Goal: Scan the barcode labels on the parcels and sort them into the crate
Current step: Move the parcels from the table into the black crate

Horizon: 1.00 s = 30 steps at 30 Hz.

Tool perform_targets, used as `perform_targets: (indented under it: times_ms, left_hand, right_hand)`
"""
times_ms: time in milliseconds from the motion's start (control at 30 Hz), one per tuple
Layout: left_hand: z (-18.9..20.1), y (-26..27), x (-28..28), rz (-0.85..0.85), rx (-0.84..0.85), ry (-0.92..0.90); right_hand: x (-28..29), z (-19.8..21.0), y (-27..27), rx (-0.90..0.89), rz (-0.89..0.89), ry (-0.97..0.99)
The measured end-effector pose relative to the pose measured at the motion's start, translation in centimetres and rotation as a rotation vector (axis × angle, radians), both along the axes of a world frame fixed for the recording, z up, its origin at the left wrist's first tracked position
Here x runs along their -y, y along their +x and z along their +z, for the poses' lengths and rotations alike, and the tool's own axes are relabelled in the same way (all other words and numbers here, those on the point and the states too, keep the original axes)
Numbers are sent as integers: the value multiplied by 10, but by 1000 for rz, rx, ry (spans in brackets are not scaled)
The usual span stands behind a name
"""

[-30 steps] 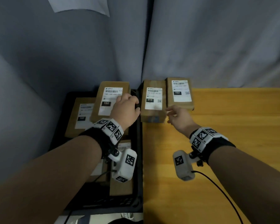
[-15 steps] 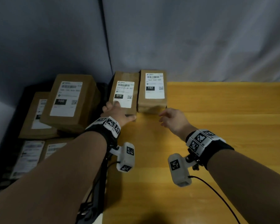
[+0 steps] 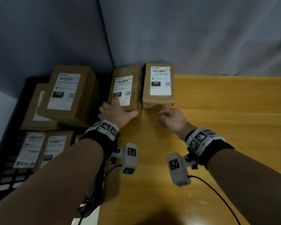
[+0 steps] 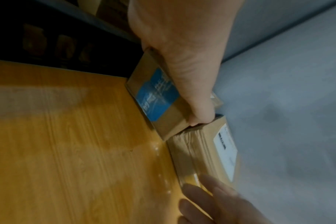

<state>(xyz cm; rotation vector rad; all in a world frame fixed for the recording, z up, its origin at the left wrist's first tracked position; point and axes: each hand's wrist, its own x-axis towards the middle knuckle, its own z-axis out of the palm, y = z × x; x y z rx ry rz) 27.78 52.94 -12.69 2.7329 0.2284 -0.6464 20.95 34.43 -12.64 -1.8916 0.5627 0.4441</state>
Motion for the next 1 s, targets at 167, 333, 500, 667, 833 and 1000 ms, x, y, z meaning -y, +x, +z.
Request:
perform_targets:
  times_ms: [167,333,500,667,833,1000]
  left_hand:
    - [18,-18,-25,137,32,-292]
    - [45,-39,-53,-87,211,-352]
    - [81,-41,-95,-208,401,-508]
    - [108,-32,-160,182,76,-1083]
    - [105,-20,-235,375,-61,-1168]
    - [99,-16,-302,413,50,-1086]
  right_hand:
    - [-39,26,4,28,10,136]
    - [-82,58,18,111,-136,251]
    - [-120,85,28,318,-313,291]
    - [-164,97,20,355,-186,460]
    - [-219,101,19,253,50,429]
    - [-279,97,15,149,304,318]
